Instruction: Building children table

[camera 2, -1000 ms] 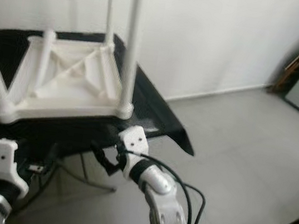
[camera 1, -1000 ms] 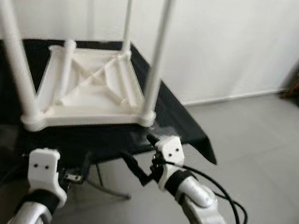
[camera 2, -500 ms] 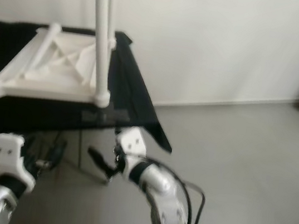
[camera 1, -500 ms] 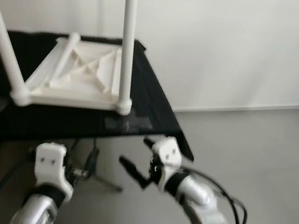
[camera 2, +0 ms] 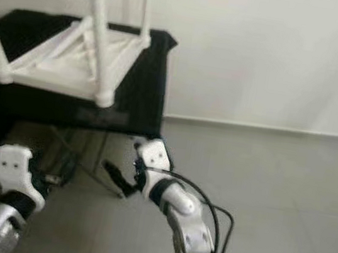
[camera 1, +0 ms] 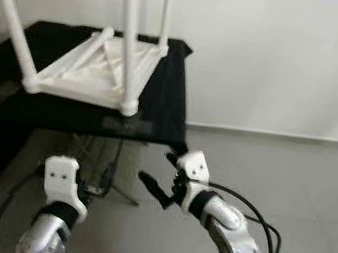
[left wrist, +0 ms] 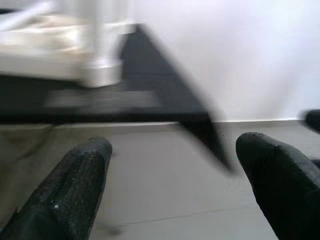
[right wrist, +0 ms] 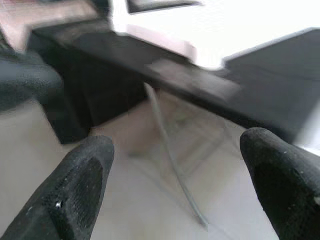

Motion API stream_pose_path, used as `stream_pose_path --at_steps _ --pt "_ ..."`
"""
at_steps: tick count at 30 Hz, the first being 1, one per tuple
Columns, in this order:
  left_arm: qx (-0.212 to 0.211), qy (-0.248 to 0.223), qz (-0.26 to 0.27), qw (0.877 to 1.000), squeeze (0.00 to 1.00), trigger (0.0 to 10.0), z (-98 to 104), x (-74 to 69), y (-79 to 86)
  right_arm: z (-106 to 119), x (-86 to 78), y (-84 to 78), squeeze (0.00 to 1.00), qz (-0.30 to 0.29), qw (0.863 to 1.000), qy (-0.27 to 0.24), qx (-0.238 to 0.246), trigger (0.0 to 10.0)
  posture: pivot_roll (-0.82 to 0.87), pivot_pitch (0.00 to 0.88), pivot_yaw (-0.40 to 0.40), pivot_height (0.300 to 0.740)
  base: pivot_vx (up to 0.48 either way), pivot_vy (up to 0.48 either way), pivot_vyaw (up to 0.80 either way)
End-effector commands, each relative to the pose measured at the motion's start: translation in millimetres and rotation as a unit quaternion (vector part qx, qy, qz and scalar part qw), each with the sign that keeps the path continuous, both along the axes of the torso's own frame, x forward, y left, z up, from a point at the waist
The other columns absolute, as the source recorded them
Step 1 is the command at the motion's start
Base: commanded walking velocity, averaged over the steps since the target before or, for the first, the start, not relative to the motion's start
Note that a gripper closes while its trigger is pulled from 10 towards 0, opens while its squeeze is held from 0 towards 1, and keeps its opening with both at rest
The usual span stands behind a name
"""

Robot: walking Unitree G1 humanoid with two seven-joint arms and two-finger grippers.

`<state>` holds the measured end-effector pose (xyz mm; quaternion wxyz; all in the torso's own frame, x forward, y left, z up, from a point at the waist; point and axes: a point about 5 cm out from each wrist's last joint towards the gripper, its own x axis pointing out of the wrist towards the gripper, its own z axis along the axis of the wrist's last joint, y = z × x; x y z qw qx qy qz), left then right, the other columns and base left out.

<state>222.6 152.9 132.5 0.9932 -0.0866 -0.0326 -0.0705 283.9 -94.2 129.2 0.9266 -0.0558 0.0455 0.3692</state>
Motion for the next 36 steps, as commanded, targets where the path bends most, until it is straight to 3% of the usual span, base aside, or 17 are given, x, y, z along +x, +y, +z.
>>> stream_pose_path --at_steps 1,15,29,36 --pt "0.001 0.006 0.003 1.0 0.0 10.0 -2.5 -0.1 3.3 1.1 -0.2 4.1 0.0 0.003 1.0 -0.001 0.007 10.0 -0.02 0.048 -0.018 0.74 0.0 -0.472 0.0" --pt "-0.005 0.005 0.003 1.0 0.0 10.0 -2.9 1.2 3.7 0.7 0.8 3.7 0.0 0.001 1.0 0.001 0.007 10.0 -0.02 0.047 -0.022 0.74 0.0 -0.472 0.0" --pt "-0.01 0.008 0.007 1.0 0.0 10.0 -3.7 2.7 6.0 0.4 2.1 4.8 0.0 0.0 1.0 0.002 0.005 10.0 -0.02 0.042 -0.026 0.74 0.0 0.0 0.0" --pt "-0.035 0.01 0.009 0.999 0.0 10.0 -5.0 4.9 8.1 -0.3 2.2 6.0 0.0 0.006 1.0 0.0 -0.006 10.0 -0.03 0.037 -0.025 0.74 0.127 0.0 0.0"
